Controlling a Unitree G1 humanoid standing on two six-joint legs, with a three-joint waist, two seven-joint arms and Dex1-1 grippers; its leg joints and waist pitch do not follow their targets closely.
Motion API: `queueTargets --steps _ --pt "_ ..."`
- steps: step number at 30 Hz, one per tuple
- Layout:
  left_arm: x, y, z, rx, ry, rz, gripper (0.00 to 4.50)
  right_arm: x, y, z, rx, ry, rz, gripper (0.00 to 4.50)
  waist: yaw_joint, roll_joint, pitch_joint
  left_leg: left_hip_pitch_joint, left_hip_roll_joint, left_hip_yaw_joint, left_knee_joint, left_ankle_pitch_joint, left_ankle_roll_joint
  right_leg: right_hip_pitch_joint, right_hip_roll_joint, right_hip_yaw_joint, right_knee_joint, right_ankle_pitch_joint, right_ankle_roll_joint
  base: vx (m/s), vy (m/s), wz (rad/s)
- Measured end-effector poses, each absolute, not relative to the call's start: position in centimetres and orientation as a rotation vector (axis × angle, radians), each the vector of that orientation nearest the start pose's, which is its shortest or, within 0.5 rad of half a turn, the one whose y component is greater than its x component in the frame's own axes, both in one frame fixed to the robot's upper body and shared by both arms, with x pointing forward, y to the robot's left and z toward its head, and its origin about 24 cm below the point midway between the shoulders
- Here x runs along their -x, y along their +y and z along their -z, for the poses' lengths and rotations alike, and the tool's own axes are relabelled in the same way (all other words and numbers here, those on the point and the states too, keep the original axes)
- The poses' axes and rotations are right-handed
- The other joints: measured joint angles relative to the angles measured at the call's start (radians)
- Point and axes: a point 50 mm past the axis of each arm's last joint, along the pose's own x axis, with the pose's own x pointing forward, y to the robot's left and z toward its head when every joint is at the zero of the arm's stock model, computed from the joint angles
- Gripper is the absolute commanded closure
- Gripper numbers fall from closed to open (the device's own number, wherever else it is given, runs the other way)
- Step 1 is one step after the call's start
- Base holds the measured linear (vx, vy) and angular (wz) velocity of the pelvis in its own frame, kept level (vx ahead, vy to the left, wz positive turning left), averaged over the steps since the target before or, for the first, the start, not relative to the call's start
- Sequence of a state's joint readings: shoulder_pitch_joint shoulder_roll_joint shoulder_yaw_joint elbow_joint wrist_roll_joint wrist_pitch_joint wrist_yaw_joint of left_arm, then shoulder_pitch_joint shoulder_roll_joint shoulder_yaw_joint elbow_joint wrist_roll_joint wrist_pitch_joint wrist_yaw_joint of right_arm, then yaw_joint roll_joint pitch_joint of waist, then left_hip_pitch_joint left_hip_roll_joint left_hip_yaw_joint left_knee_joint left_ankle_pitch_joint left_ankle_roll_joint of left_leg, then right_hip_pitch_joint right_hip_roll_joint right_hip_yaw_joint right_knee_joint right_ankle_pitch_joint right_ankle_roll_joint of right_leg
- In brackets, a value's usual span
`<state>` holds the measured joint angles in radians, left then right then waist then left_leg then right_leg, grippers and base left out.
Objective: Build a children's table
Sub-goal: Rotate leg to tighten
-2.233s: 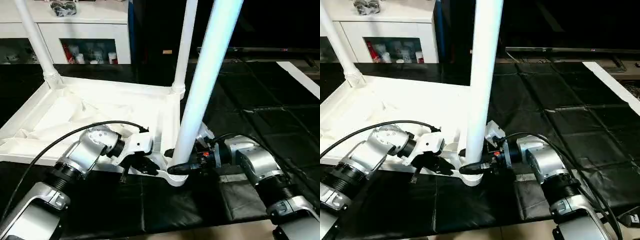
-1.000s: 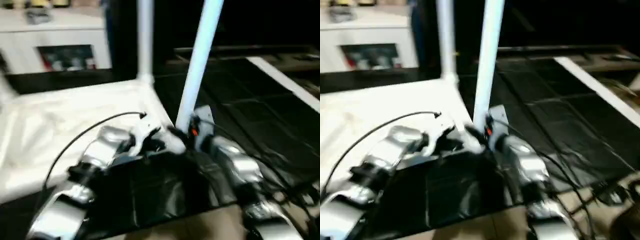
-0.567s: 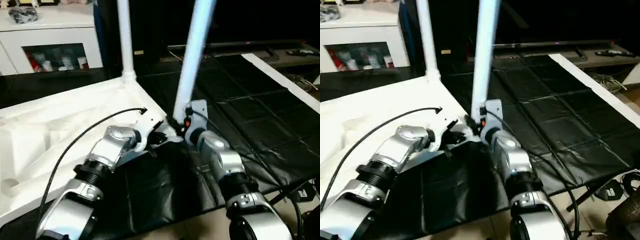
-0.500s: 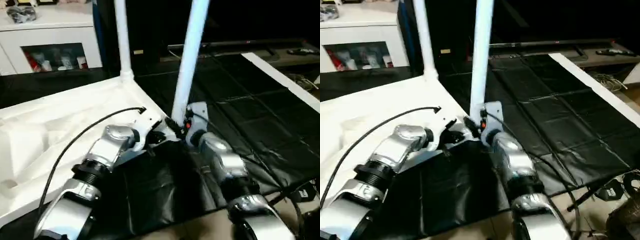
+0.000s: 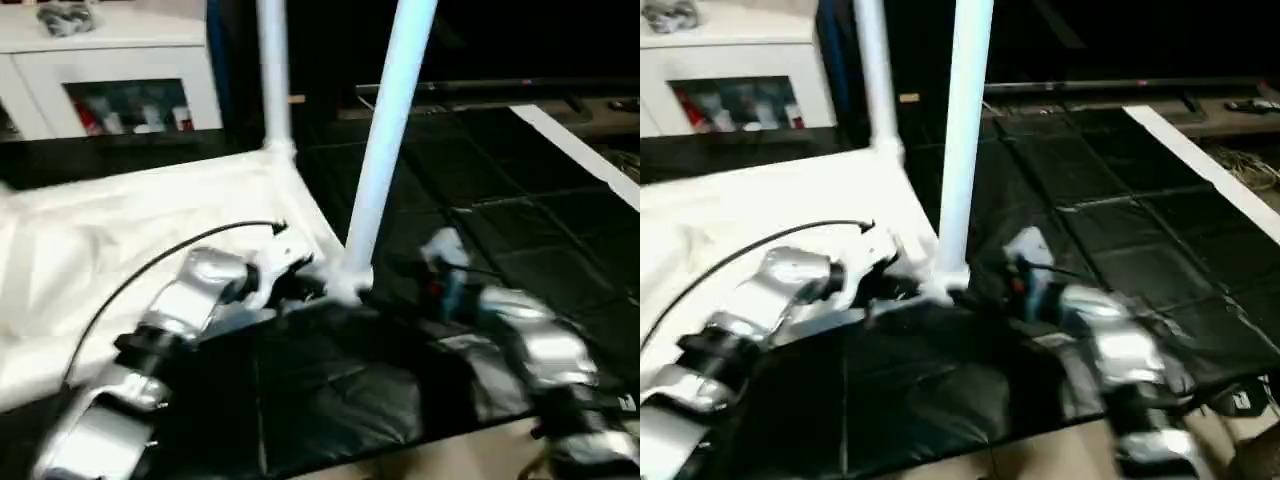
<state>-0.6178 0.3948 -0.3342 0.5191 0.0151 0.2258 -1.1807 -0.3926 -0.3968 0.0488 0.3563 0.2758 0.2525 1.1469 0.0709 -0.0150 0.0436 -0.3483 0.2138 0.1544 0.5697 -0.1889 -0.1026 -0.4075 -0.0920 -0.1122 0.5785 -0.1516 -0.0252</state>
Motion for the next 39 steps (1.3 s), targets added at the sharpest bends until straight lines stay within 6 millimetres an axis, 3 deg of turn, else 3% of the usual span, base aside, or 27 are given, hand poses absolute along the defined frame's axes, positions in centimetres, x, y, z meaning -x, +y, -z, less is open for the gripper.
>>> queueTargets --steps 5,14,18,26,39 --pt "-31.1 13.8 -6.2 -0.478 0.517 1.422 4.5 -28.9 -17.2 -6.7 0.029 0.307 -1.26 0.02 0.017 0.0 0.0 0.0 0.0 0.002 0.001 0.0 -0.001 0.0 0.0 0.002 0.0 0.0 0.001 0.0 0.0 0.0" --pt "-29.8 14.1 -6.5 -0.556 0.544 1.62 4.5 -28.8 -14.9 -6.5 0.065 0.341 -1.451 0.18 0.035 -0.002 -0.001 0.0 0.008 0.016 0.002 0.0 -0.001 0.0 0.0 0.004 0.001 0.0 0.001 0.0 0.0 0.0" --pt "-29.6 13.9 -6.5 -0.573 0.539 1.655 4.5 -28.7 -13.7 -6.0 0.048 0.35 -1.512 0.5 0.044 -0.003 -0.002 0.0 0.009 0.017 0.003 0.0 -0.001 0.0 0.0 0.005 0.002 0.0 0.001 0.0 0.0 0.0" --pt "-29.5 13.9 -6.5 -0.584 0.534 1.664 4.5 -28.5 -12.3 -5.2 0.02 0.384 -1.59 1.12 0.043 -0.003 -0.002 0.0 0.009 0.018 0.006 0.0 -0.001 0.0 0.0 0.008 0.005 -0.001 0.002 0.0 0.0 0.0" --pt "-29.4 13.8 -6.4 -0.586 0.532 1.671 4.5 -28.7 -11.8 -5.6 0.036 0.381 -1.628 2.28 0.043 -0.006 -0.001 0.0 0.009 0.018 0.012 0.0 -0.001 0.0 0.0 0.013 0.017 -0.007 0.007 0.0 0.0 0.0"
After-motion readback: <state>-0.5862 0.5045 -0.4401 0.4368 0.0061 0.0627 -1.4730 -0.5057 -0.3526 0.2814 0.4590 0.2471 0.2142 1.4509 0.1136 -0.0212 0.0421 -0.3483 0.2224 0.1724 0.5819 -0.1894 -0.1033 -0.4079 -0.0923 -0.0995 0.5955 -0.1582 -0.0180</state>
